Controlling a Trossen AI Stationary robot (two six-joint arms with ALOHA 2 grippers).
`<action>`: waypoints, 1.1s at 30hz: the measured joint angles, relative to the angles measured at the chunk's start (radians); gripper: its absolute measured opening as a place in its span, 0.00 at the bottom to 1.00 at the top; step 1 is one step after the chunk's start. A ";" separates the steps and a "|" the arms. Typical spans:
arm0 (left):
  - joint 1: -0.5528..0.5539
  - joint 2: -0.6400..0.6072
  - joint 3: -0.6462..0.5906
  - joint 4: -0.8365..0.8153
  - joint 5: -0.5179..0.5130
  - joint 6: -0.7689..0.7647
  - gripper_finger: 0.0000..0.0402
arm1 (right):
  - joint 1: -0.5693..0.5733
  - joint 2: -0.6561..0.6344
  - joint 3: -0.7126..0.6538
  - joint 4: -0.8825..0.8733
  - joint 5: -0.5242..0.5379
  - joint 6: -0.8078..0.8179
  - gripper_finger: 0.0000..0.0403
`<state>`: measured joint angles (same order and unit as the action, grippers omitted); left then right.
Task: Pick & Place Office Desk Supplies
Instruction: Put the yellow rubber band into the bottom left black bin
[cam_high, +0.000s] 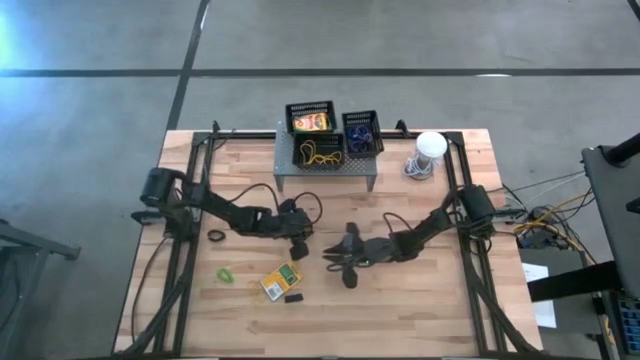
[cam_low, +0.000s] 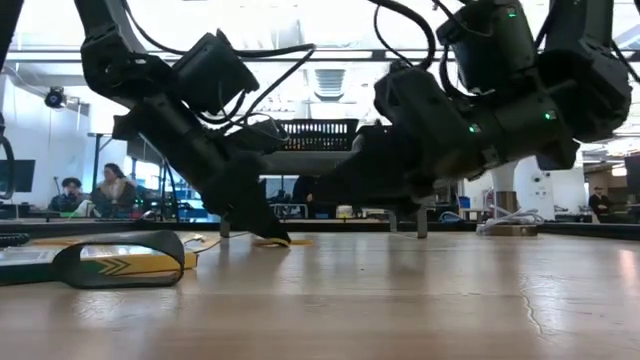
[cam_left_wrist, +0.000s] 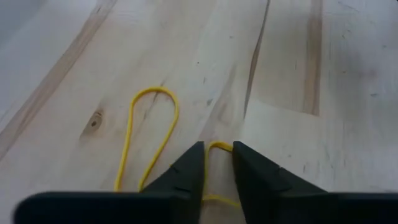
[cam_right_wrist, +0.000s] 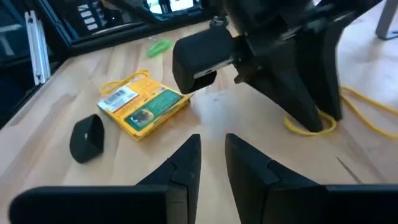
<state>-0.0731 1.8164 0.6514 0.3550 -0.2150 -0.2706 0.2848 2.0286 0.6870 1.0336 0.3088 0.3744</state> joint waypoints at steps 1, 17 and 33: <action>0.000 0.000 -0.001 -0.002 0.003 -0.008 0.18 | 0.000 -0.003 -0.008 -0.004 0.002 0.000 0.17; -0.018 -0.160 -0.004 -0.135 0.028 -0.021 0.00 | 0.000 -0.001 -0.009 -0.005 0.004 0.000 0.16; 0.040 -0.449 0.116 -0.090 -0.088 0.171 0.00 | -0.002 -0.001 -0.006 -0.005 0.005 -0.019 0.16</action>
<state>-0.0335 1.3674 0.7676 0.2649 -0.3026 -0.0996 0.2832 2.0281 0.6812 1.0290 0.3134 0.3553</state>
